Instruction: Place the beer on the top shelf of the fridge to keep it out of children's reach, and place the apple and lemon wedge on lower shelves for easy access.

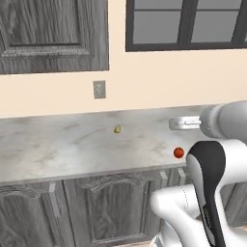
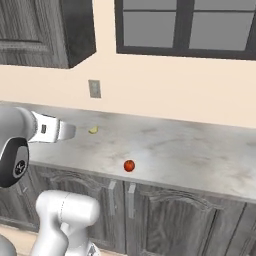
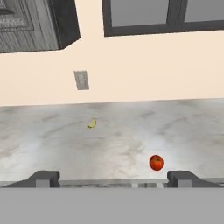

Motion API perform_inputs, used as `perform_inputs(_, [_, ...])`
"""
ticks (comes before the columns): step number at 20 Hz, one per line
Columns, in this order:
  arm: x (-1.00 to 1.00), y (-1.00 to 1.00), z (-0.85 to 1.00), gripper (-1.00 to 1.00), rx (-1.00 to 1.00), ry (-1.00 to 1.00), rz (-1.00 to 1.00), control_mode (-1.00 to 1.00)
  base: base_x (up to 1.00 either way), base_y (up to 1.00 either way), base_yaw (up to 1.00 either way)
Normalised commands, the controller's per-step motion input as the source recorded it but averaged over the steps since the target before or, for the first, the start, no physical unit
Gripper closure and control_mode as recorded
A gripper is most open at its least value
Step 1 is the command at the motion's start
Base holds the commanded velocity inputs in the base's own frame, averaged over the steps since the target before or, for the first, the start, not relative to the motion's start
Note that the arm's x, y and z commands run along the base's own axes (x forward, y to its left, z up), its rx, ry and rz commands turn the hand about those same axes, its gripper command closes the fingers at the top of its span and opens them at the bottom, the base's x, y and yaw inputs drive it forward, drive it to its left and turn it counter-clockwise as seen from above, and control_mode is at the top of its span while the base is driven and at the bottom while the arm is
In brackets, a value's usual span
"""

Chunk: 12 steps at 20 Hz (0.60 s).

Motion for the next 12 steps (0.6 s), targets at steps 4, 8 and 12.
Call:
perform_inputs(4, [0.00,0.00,0.00,-1.00,0.00,0.00,0.00,1.00,0.07,0.62,-0.01])
perform_inputs(8, [0.00,0.00,0.00,-1.00,0.00,0.00,0.00,1.00,0.15,0.46,0.00])
perform_inputs(12, [0.00,0.00,0.00,-1.00,0.00,0.00,0.00,1.00,0.27,0.06,-0.01])
